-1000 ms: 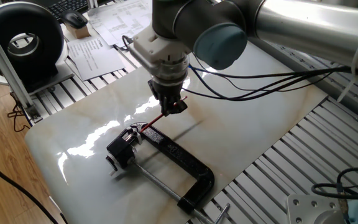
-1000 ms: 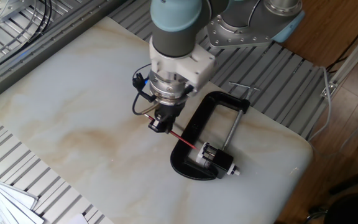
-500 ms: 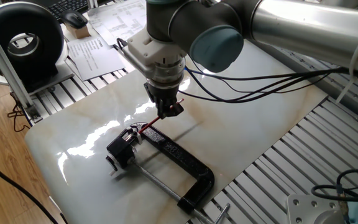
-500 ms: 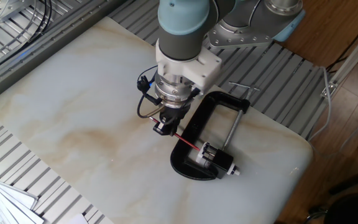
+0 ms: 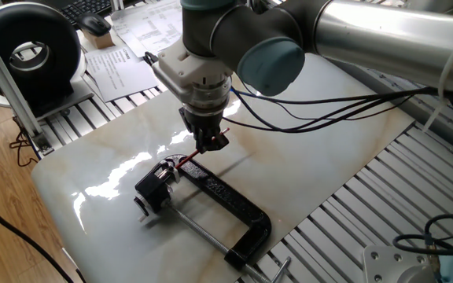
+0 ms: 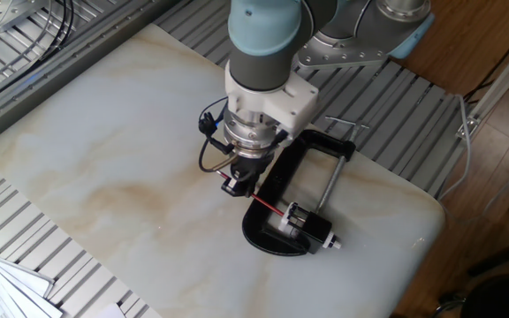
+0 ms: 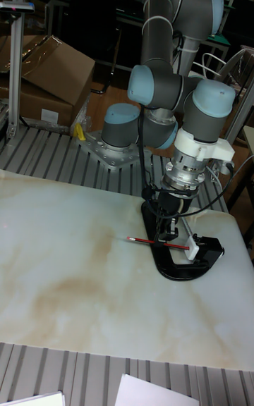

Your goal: Insert the pencil into the pencil sharpener

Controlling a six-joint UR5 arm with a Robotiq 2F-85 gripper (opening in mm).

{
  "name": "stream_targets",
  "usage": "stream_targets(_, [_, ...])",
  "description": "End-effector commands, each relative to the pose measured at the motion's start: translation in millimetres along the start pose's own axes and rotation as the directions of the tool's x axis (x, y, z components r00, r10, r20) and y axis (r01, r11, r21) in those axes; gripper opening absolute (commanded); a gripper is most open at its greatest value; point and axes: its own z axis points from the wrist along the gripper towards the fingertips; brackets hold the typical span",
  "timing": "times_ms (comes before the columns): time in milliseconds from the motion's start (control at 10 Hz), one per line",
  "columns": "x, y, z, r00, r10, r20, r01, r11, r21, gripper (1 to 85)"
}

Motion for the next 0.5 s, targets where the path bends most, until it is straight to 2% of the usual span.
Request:
stream_targets(0, [-12.6, 0.7, 2.7, 1.000, 0.018, 0.015, -0.018, 1.000, 0.001, 1.3])
stream_targets(400, [-17.0, 3.3, 1.5, 0.999, 0.025, 0.029, -0.025, 1.000, 0.000, 1.3])
